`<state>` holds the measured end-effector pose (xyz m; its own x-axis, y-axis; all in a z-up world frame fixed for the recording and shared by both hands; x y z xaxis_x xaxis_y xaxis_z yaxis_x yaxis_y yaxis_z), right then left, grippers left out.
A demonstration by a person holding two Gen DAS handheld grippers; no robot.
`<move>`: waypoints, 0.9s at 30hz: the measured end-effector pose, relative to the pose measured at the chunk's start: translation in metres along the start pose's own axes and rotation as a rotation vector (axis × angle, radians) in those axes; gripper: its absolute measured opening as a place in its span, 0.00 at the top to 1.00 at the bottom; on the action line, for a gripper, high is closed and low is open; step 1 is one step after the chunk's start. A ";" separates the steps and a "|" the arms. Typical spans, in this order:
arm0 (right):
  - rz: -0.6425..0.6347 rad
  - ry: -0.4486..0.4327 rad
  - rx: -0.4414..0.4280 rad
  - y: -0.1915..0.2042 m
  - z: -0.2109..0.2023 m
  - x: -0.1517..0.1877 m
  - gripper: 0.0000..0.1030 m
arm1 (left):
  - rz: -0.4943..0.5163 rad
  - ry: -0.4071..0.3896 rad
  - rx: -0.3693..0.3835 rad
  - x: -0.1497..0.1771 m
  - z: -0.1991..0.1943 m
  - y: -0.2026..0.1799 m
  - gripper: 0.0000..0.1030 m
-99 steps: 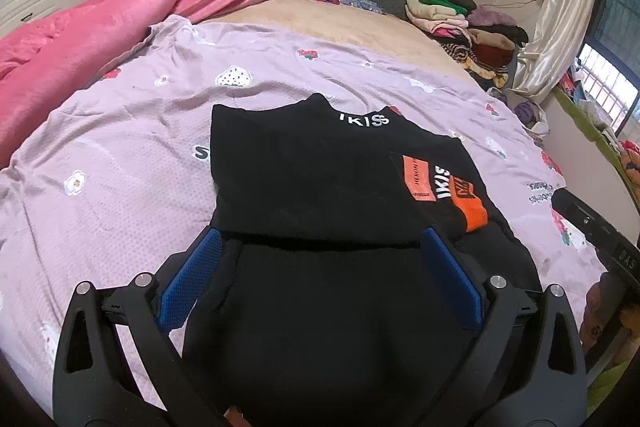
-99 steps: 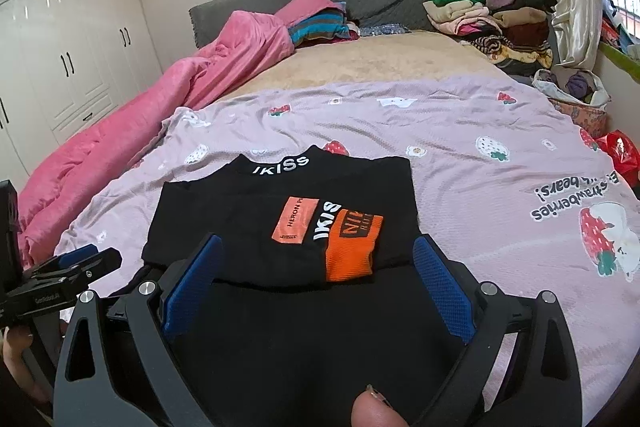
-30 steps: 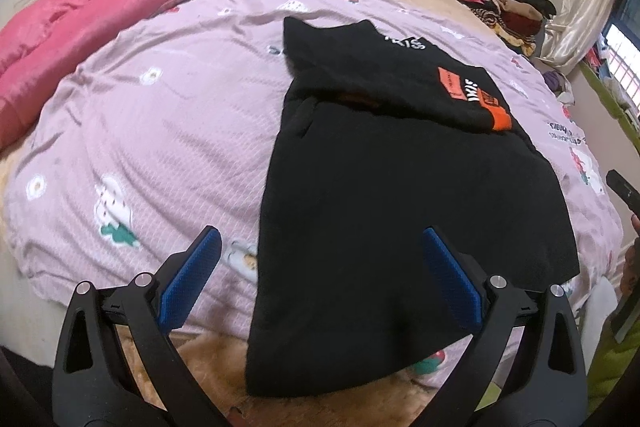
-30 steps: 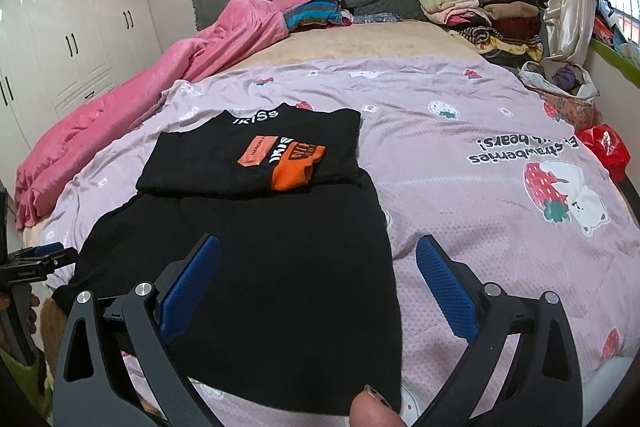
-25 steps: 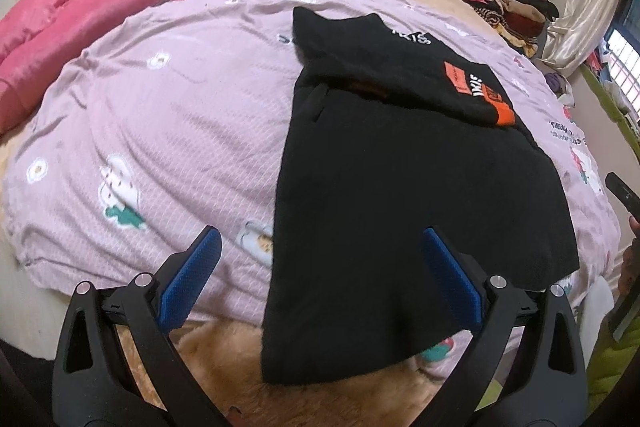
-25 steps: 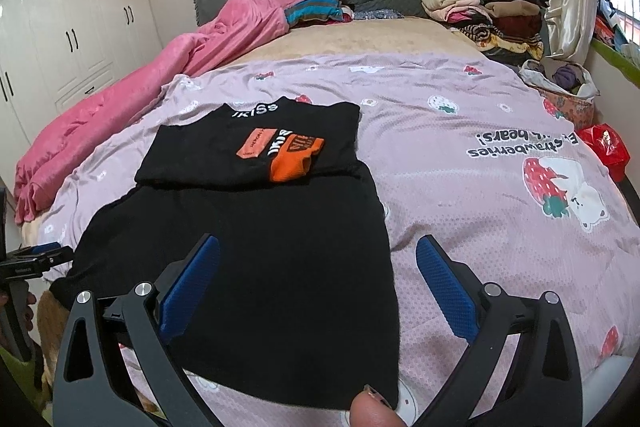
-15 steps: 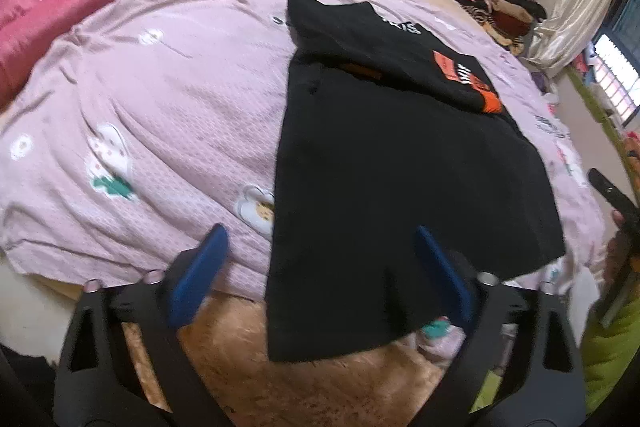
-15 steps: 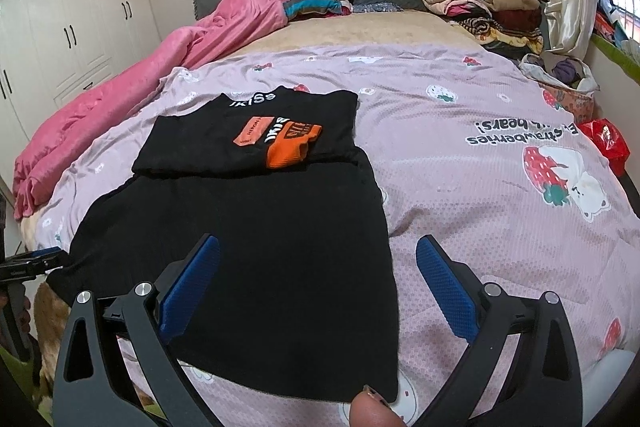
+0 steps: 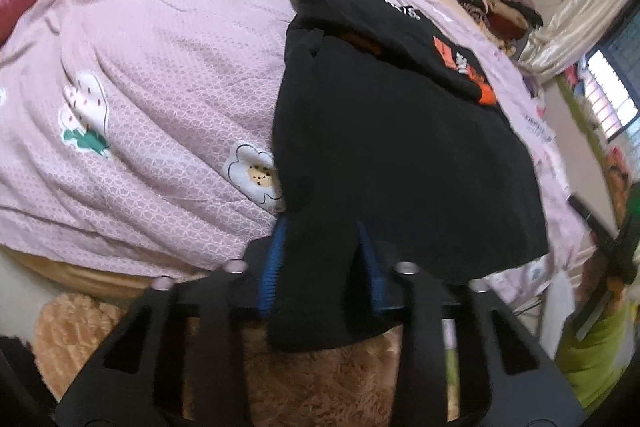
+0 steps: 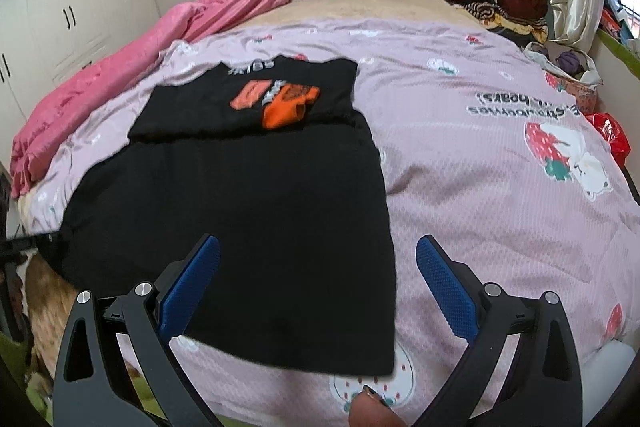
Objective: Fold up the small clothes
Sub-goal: 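Grasp the hem with the left gripper while the right gripper grasps the hem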
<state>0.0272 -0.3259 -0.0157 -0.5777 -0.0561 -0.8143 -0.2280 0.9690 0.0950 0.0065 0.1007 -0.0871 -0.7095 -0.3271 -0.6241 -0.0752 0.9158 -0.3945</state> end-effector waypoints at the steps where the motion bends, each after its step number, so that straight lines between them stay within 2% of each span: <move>1: 0.002 0.018 -0.001 -0.002 0.001 0.006 0.05 | -0.012 -0.004 0.007 -0.001 -0.001 0.001 0.82; 8: 0.008 0.120 -0.023 -0.012 0.005 0.038 0.06 | 0.002 0.007 0.017 0.002 0.001 -0.001 0.82; 10: 0.008 0.150 -0.022 -0.015 0.009 0.047 0.19 | -0.002 0.012 0.016 0.003 0.004 -0.002 0.81; 15: 0.007 0.237 0.023 -0.026 0.022 0.071 0.27 | -0.004 0.011 0.012 0.003 0.005 -0.002 0.78; 17: 0.022 0.240 0.021 -0.027 0.024 0.076 0.28 | -0.019 0.004 0.012 0.003 0.004 -0.001 0.78; 18: 0.018 0.236 0.020 -0.026 0.023 0.075 0.35 | -0.021 -0.001 0.011 0.003 0.003 -0.001 0.78; 19: 0.012 0.232 0.012 -0.023 0.022 0.074 0.52 | -0.022 -0.006 0.008 0.002 0.003 -0.001 0.79; 20: 0.004 0.218 0.008 -0.021 0.020 0.072 0.61 | -0.022 -0.010 0.005 0.001 0.002 -0.001 0.82; 21: -0.002 0.208 0.012 -0.020 0.019 0.069 0.77 | -0.019 -0.013 0.004 0.002 0.000 -0.001 0.83; 22: -0.012 0.187 0.022 -0.020 0.015 0.065 0.87 | -0.013 -0.018 0.004 0.001 -0.001 -0.002 0.87; 24: 0.000 0.150 0.019 -0.021 0.010 0.057 0.92 | -0.008 -0.039 0.017 -0.002 -0.006 -0.005 0.92; 27: 0.040 0.087 -0.026 -0.019 0.000 0.041 0.93 | 0.000 -0.100 0.045 -0.013 -0.019 -0.012 0.94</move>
<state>0.0076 -0.3465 -0.0506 -0.6525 -0.0388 -0.7568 -0.2229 0.9643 0.1427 0.0032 0.0984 -0.0608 -0.6361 -0.3508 -0.6873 -0.0423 0.9052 -0.4229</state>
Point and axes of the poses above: each gripper's, at about its wrist camera, not at the fingertips, and z roughly the way its jaws point, y to its left, x to its underside, the point moved 7 cm from there along z, roughly the way its jaws point, and after that the axes turned 13 degrees about -y, right-handed, at the moved point
